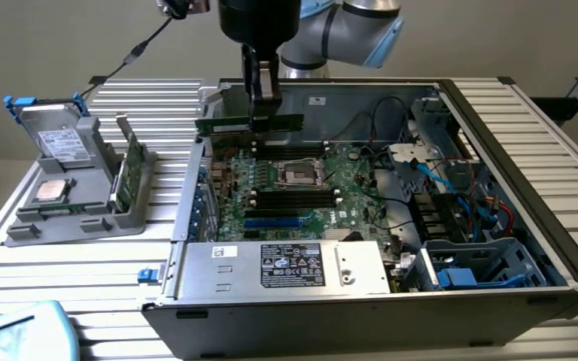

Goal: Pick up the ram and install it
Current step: 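Pick up the ram and move it above insertion slot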

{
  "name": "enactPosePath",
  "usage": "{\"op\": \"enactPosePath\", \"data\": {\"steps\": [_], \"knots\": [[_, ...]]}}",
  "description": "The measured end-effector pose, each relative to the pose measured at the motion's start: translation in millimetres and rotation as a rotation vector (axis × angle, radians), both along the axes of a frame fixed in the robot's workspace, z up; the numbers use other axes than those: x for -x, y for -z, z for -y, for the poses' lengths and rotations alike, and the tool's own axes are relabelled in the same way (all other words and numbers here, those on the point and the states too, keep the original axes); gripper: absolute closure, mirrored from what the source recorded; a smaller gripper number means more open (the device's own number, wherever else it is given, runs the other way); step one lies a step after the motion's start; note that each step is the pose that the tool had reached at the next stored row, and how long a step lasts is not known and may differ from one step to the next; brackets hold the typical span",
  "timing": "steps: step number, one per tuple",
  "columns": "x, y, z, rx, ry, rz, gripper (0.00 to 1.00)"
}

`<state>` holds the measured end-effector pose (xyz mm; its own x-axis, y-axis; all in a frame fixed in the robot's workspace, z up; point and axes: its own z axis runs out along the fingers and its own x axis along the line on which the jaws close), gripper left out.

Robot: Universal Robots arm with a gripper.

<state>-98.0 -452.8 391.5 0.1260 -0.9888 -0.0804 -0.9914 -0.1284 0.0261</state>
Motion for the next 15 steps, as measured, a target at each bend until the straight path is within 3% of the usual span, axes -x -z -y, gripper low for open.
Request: {"op": "enactPosePath", "data": {"steps": [6,15], "knots": [[-12.0,2.2,0.0,-0.0002,0.008,0.0004,0.86],[-27.2,15.3,-0.3,0.0001,0.051,0.0003,0.86]]}}
